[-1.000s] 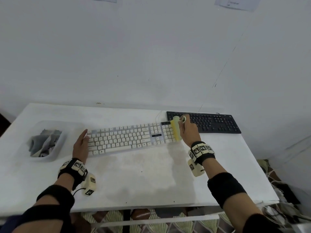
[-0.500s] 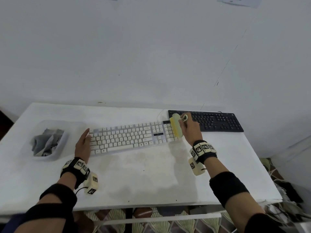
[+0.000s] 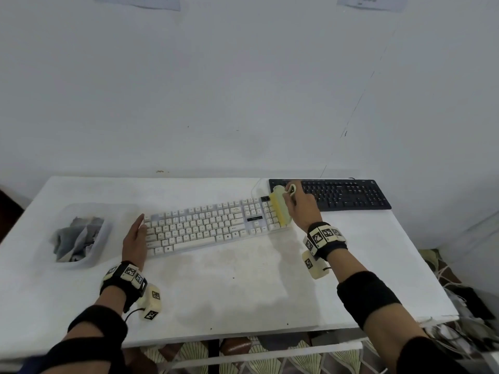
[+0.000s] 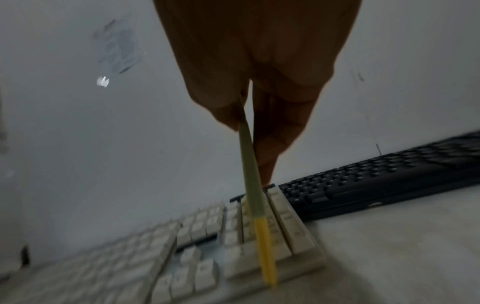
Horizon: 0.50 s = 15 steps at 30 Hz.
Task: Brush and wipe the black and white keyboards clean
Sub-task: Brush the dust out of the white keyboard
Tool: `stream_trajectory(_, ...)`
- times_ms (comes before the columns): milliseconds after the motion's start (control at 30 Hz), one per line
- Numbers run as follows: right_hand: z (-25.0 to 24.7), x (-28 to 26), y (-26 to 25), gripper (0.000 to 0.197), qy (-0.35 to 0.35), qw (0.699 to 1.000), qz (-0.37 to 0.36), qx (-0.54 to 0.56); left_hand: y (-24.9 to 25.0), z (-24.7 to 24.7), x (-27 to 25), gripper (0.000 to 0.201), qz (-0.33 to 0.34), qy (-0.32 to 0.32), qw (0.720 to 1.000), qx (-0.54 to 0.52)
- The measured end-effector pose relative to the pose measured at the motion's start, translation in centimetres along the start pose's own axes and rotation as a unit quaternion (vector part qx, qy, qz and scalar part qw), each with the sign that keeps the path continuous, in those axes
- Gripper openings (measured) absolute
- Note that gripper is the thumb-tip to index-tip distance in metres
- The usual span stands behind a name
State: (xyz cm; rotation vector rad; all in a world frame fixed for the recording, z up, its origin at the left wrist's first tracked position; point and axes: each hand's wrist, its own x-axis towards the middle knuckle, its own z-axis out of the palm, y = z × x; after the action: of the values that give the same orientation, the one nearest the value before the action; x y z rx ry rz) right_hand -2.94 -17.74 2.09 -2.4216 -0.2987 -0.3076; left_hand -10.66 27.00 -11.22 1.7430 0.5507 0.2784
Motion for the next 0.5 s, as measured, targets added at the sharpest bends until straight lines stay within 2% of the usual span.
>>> stream_trajectory(133, -1.0, 0.0, 0.5, 0.007, -0.04, 0.997, 0.062, 0.001, -0.1, 0.0, -0.2, 0.041, 0.002, -0.001, 1.0, 0.013)
stream_trajectory(233, -2.0, 0.3, 0.2, 0.006, -0.08, 0.995, 0.06, -0.012, 0.0, 0.0, -0.3, 0.04, 0.007, -0.004, 1.0, 0.017)
stream_trajectory(400, -1.3, 0.8, 0.1, 0.007, 0.01, 0.999, 0.048, 0.012, 0.6, -0.2, -0.1, 0.039, 0.017, -0.012, 1.0, 0.023)
stream_trajectory(500, -0.3, 0.4, -0.1, 0.007, 0.014, 0.999, 0.051, 0.011, 1.0, -0.3, -0.2, 0.04, 0.008, -0.021, 1.0, 0.014)
